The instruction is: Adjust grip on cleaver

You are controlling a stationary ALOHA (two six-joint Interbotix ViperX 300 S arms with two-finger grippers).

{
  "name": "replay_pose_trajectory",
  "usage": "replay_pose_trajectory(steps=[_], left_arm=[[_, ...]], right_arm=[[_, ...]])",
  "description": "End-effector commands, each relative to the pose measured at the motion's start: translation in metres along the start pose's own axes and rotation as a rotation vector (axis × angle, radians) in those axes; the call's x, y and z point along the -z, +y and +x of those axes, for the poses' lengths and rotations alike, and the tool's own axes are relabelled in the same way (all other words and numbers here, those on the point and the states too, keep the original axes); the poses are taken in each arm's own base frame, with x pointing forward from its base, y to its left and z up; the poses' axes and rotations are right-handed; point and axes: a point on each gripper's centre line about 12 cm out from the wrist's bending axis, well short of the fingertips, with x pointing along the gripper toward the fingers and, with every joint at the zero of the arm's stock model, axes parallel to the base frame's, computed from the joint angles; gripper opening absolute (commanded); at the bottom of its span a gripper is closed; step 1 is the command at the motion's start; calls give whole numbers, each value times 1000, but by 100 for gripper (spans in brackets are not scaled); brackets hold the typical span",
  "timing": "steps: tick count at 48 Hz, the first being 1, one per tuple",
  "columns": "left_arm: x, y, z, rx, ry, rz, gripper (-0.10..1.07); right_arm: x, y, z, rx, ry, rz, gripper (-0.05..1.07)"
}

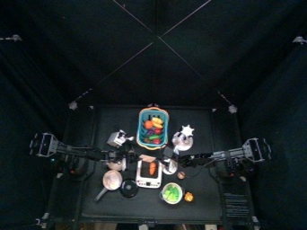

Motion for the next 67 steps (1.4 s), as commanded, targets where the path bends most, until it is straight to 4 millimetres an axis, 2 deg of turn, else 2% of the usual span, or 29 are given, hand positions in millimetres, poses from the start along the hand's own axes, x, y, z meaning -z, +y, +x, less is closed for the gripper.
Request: replay_pose_trajectory(steps=[1,15,25,34,58,67], left_arm=[[-6,-1,0,23,-50,43,29],[0,-6,-7,96,-143,127,29],[8,-5,2,110,-153,137,29],[13,0,12,101,-157,146,29],[5,-1,13,97,-203,196,29],[4,-1,13,98,-206,197,29]], right_arm=[[-9,3,-8,-30,-43,3,84],[-8,9,-9,-82,-62,-1,84],[-12,14,-8,-128,-88,-5,84],[-6,16,-5,-139,-74,-2,83],[8,16,6,-131,-22,14,83],[11,15,8,-129,-13,13,75]])
